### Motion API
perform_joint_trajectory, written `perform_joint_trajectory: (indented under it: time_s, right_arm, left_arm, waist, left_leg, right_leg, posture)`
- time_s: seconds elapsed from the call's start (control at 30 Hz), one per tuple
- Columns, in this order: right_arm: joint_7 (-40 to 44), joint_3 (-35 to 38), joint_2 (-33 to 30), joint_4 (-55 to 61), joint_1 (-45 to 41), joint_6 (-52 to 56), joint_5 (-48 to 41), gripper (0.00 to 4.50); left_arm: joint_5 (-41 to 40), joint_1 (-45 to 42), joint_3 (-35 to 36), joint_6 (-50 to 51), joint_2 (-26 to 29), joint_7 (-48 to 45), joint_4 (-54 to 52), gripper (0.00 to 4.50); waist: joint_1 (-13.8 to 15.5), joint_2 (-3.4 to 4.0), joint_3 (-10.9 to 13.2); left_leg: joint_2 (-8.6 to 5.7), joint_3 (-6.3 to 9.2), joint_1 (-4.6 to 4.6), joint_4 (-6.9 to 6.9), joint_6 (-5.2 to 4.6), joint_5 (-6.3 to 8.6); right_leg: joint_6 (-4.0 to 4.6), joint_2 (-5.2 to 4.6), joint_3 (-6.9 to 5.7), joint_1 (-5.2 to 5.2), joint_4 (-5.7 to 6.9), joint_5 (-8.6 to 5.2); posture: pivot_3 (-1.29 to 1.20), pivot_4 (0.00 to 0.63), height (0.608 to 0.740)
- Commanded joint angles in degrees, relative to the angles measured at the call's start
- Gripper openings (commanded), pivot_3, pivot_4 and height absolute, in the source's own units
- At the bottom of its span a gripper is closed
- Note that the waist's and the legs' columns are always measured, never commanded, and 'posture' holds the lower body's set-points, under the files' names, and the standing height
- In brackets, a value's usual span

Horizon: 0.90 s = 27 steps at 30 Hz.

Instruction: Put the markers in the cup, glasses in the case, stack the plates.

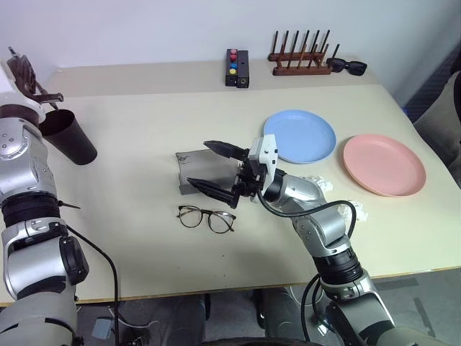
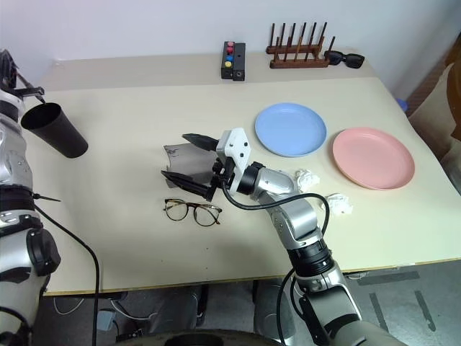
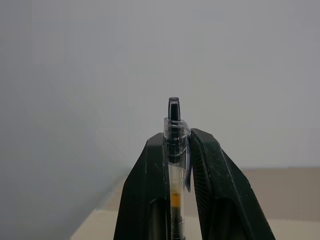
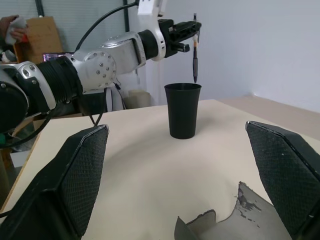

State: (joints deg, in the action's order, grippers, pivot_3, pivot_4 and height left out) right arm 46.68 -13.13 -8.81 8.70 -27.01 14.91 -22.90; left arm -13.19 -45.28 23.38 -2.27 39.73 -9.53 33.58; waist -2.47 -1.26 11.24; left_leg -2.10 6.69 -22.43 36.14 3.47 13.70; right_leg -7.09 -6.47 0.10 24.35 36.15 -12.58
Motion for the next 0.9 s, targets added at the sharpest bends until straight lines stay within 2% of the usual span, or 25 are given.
perform_joint_trajectory:
  time_s: [0.03, 0.33, 0.73, 0.8, 0.83, 0.9]
  right_arm:
    - [0.33, -0.02, 0.29, 1.69, -0.43, -0.10, -0.94, 4.50]
    - [0.39, 0.35, 0.72, 1.50, -1.78, -0.53, -0.92, 4.50]
    - [0.84, 0.06, 0.84, 0.95, -2.67, -0.65, -0.52, 4.50]
    - [0.84, 0.11, 0.86, 0.89, -2.72, -0.62, -0.52, 4.50]
    - [0.84, 0.12, 0.86, 0.88, -2.73, -0.60, -0.52, 4.50]
    - [0.84, 0.11, 0.87, 0.90, -2.70, -0.56, -0.53, 4.50]
  left_arm:
    - [0.17, 1.62, 0.33, 3.55, -0.16, 1.69, -4.28, 0.05]
    - [0.79, 6.32, 1.20, 5.82, -0.39, 3.99, -8.01, 0.05]
    - [-0.14, 7.13, 1.50, 6.18, -1.32, 4.76, -7.72, 0.05]
    - [-0.16, 7.08, 1.59, 6.28, -1.39, 5.03, -7.69, 1.06]
    - [-0.13, 7.06, 1.60, 6.32, -1.41, 5.12, -7.72, 1.37]
    - [-0.09, 7.10, 1.62, 6.45, -1.46, 5.17, -7.91, 2.34]
  waist:
    - [-0.04, 0.00, 0.00]
    - [0.07, 0.00, 0.00]
    - [0.07, 0.00, 0.00]
    - [0.05, 0.00, 0.00]
    - [0.06, 0.00, 0.00]
    - [0.07, 0.00, 0.00]
  left_leg:
    - [0.00, 0.00, 0.00, 0.00, 0.00, 0.00]
    - [0.00, 0.01, 0.01, 0.00, 0.01, 0.00]
    - [0.00, 0.01, 0.01, -0.02, 0.03, -0.01]
    - [0.00, 0.01, 0.01, -0.02, 0.03, -0.01]
    - [0.00, 0.01, 0.01, -0.02, 0.03, -0.01]
    - [0.00, 0.01, 0.01, -0.02, 0.03, -0.01]
  right_leg:
    - [0.00, 0.00, 0.00, 0.00, 0.00, 0.00]
    - [0.01, 0.00, 0.00, 0.00, -0.01, 0.00]
    - [0.01, 0.00, 0.00, 0.00, -0.02, 0.00]
    - [0.01, 0.00, 0.00, 0.00, -0.01, 0.00]
    - [0.01, 0.00, 0.00, 0.00, -0.02, 0.00]
    - [0.01, 0.00, 0.00, 0.00, -0.02, 0.00]
  posture:
    - [0.00, 0.150, 0.734]
    - [0.00, 0.150, 0.734]
    - [0.00, 0.150, 0.734]
    - [0.00, 0.150, 0.734]
    - [0.00, 0.150, 0.734]
    - [0.00, 0.150, 0.734]
